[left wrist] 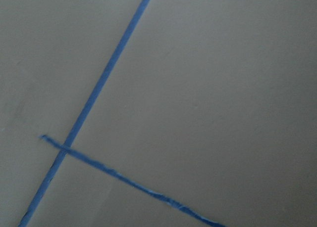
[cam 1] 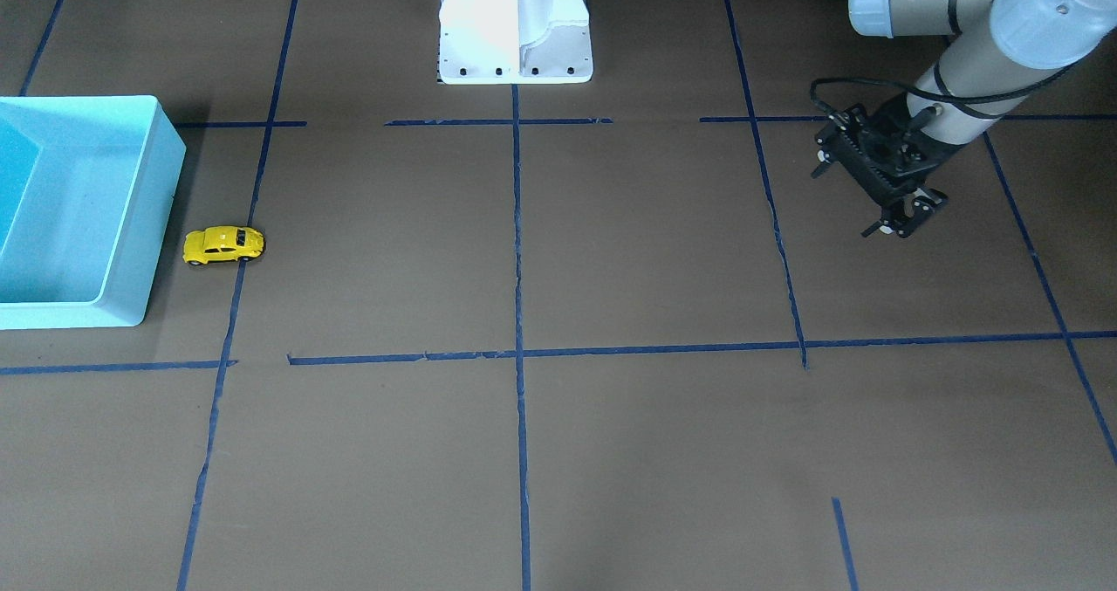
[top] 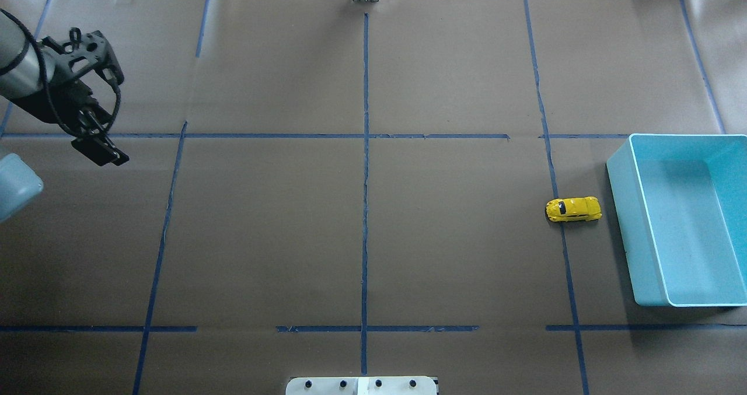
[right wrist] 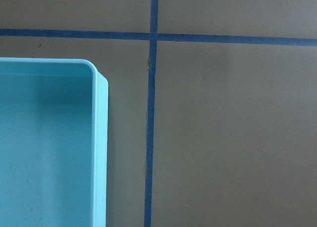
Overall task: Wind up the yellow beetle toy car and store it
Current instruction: 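Release the car and lift the left arm away toward its side, then reach the right gripper down to the car beside the blue bin, then close the right gripper around the yellow car, then lift the car with the right gripper over the bin rim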
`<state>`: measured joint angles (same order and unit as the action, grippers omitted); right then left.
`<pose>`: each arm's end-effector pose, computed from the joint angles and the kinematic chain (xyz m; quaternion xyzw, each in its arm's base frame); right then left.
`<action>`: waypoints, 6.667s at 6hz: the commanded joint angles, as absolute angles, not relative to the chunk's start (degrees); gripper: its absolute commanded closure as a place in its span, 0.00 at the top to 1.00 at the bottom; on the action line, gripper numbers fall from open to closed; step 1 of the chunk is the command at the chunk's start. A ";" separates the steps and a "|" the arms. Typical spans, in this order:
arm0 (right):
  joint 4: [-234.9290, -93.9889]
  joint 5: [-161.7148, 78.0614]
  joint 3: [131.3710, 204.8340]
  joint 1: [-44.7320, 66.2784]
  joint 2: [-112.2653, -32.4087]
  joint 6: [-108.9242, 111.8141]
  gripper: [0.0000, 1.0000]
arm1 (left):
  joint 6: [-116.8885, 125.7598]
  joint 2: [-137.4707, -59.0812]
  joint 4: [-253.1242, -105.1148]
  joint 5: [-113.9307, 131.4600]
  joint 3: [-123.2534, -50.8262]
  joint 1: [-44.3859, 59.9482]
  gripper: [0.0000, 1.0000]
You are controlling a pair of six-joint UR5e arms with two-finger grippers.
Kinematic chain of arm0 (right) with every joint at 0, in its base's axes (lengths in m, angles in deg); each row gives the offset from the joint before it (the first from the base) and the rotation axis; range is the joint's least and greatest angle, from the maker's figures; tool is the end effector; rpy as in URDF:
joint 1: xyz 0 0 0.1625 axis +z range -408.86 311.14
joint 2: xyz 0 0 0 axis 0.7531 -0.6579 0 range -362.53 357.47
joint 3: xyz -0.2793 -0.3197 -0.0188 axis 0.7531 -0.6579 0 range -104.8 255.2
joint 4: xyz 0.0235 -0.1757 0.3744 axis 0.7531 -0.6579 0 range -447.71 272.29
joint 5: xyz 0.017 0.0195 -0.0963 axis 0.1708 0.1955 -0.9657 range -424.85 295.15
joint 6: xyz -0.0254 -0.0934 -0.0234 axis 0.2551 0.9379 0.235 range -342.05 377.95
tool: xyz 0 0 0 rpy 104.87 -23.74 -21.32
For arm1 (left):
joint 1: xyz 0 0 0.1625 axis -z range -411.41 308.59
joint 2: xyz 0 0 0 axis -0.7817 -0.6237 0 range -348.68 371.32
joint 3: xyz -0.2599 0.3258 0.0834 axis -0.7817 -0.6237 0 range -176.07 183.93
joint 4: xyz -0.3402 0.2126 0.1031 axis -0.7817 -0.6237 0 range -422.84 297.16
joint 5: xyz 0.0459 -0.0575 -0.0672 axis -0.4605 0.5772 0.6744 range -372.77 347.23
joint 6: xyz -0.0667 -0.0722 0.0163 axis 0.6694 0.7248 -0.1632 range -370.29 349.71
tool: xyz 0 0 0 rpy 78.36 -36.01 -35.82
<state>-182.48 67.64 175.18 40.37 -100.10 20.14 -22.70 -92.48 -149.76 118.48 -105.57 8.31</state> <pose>0.0602 -0.4334 0.6447 -0.0147 -0.3625 -0.0166 0.9317 0.2204 -0.5116 0.3746 0.1882 0.3738 0.4143 0.8082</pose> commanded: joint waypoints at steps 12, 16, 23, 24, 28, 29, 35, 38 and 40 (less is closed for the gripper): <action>-175.80 45.72 190.60 -7.88 -89.72 34.45 1.00 | -17.68 -70.07 -151.08 121.51 -96.00 39.20 1.00; -168.13 44.84 184.27 -9.92 -89.11 41.49 1.00 | -16.98 -69.98 -151.00 124.16 -94.69 39.20 1.00; -168.13 44.66 179.52 -8.87 -87.18 45.63 0.91 | -16.89 -70.16 -150.12 124.52 -94.51 39.02 1.00; -168.13 44.66 178.83 -8.96 -86.56 45.46 0.85 | -16.89 -69.98 -150.12 124.52 -94.59 39.11 1.00; -168.04 44.75 178.99 -9.04 -86.03 45.54 0.24 | -16.89 -70.24 -150.12 124.52 -94.77 39.02 1.00; -168.13 44.66 180.13 -8.78 -86.03 44.93 0.03 | -16.89 -70.24 -150.12 124.52 -94.86 39.02 1.00; -183.95 47.30 197.99 7.30 -99.37 70.85 0.02 | -16.89 -70.24 -150.12 124.52 -94.86 39.02 1.00; -175.60 49.67 188.18 7.30 -99.90 72.70 0.00 | -16.89 -70.24 -150.12 124.52 -94.86 39.02 1.00; -170.86 52.04 182.44 7.30 -99.91 68.07 0.00 | -16.89 -70.24 -150.20 124.43 -94.77 39.02 1.00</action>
<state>-172.63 51.05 184.87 7.30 -99.86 70.33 -16.89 -70.24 -150.14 124.49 -94.84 39.02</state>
